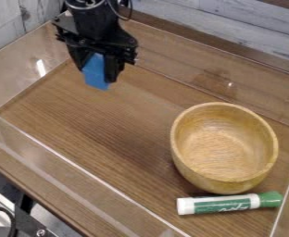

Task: Remove the blue block from inside the brown bowl and put it on the table

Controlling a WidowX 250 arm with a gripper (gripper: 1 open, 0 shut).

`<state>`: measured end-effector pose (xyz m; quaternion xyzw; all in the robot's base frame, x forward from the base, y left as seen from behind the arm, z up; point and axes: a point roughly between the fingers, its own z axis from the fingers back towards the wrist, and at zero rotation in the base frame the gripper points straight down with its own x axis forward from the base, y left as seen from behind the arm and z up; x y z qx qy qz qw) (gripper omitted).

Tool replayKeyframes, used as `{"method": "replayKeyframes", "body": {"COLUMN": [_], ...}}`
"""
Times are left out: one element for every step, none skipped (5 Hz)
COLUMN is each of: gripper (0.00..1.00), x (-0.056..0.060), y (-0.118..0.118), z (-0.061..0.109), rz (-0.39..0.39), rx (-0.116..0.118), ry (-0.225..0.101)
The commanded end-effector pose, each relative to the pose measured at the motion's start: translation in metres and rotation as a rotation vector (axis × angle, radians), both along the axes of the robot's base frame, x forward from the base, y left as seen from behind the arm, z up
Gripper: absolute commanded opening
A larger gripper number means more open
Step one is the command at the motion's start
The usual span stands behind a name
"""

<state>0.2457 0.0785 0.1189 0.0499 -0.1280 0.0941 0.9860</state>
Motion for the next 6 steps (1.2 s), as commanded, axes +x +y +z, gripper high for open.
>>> {"method": "replayKeyframes", "body": {"gripper": [0.00,0.00,0.00,0.00,0.00,0.00], "x": [0.010,0.019,0.025,0.030,0.034,0.037], "y": [0.007,0.013,0.017,0.022,0.025,0.028], "z": [-0.001,-0.011,-0.021,-0.032,-0.041,-0.050], "rz": [-0.008,-0.012,-0.019,-0.022,-0.025,-0.030], "rx": [0.022,0.032,0.037,0.043,0.048,0.050], "ry": [-0.026,-0.024,-0.021,-0.015,-0.009,-0.004]}}
